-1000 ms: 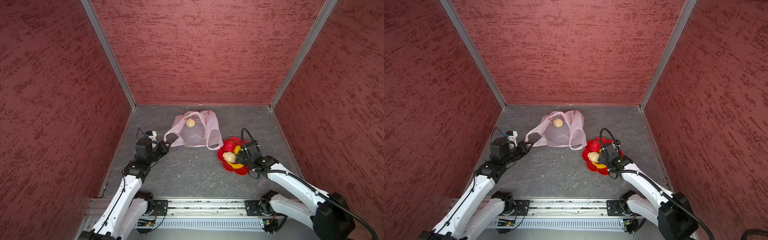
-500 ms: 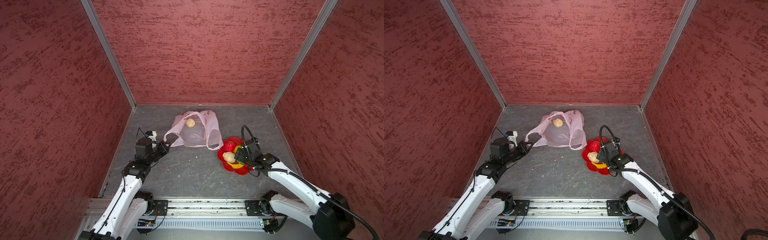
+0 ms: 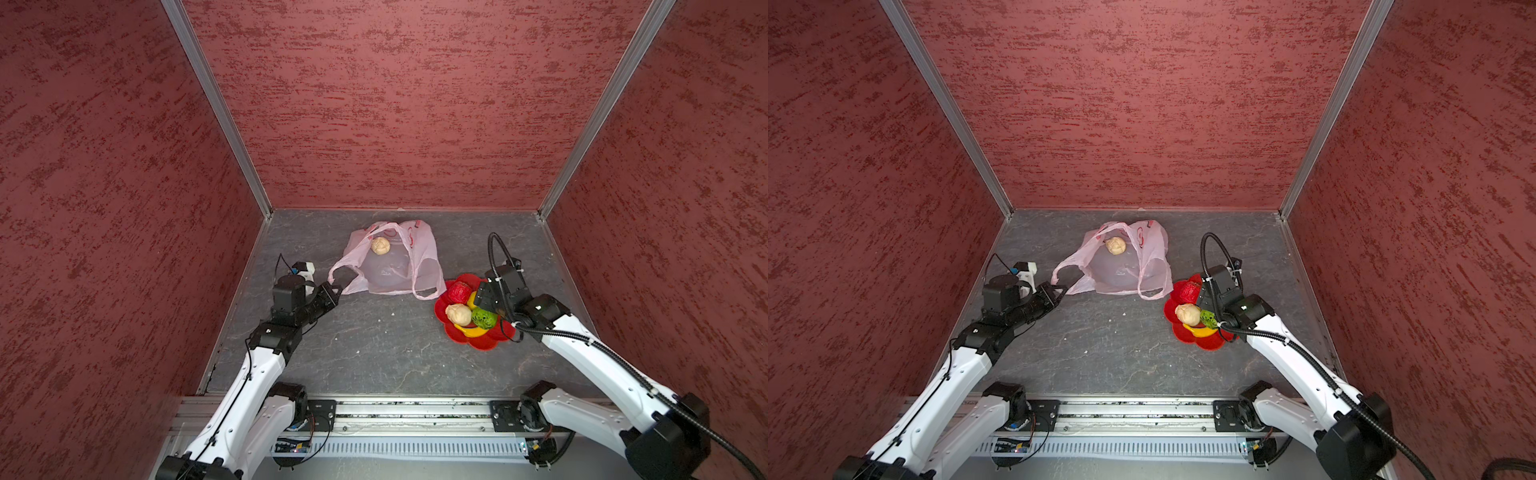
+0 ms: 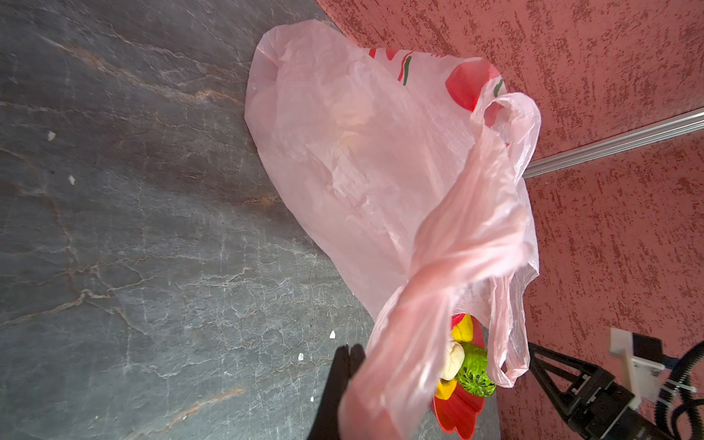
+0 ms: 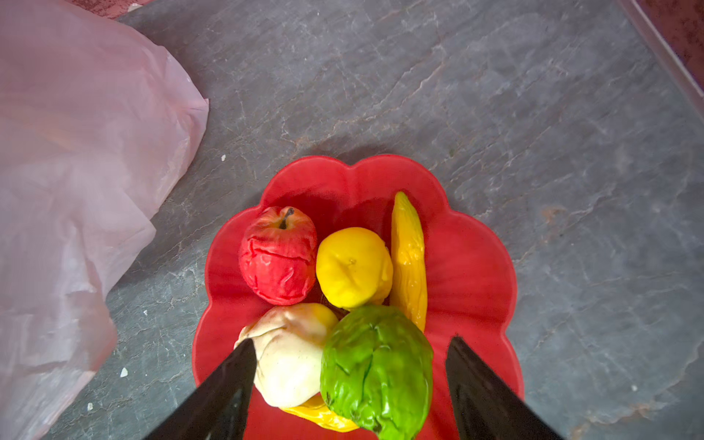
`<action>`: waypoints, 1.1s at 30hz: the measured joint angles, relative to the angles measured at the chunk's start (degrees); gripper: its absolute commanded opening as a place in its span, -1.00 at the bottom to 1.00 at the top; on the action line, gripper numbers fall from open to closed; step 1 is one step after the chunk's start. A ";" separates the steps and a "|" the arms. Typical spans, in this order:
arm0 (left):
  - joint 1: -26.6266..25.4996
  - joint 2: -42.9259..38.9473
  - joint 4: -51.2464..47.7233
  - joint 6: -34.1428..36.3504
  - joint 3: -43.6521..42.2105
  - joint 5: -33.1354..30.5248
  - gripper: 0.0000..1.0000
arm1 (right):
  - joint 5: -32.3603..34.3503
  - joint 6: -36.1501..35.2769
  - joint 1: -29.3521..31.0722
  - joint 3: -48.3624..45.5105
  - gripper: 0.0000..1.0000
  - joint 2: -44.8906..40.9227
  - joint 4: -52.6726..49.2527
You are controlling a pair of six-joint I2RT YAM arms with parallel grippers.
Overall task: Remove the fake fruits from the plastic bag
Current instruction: 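Move the open right gripper from the plate back over the bag opening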
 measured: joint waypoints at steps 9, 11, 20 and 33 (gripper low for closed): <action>0.04 4.13 0.07 1.68 2.93 1.11 -1.00 | -4.42 -10.12 1.53 12.87 0.00 7.69 2.45; 0.04 5.38 0.00 2.10 3.82 1.22 -1.00 | -5.62 -12.59 3.45 16.55 -0.13 10.38 3.54; 0.02 11.80 -0.52 3.85 10.01 2.36 -1.00 | -11.63 -21.42 16.13 34.88 -0.42 25.46 8.31; 0.02 13.22 -2.05 4.92 13.49 2.47 -1.00 | -19.56 -25.66 17.31 51.12 -0.53 52.96 9.11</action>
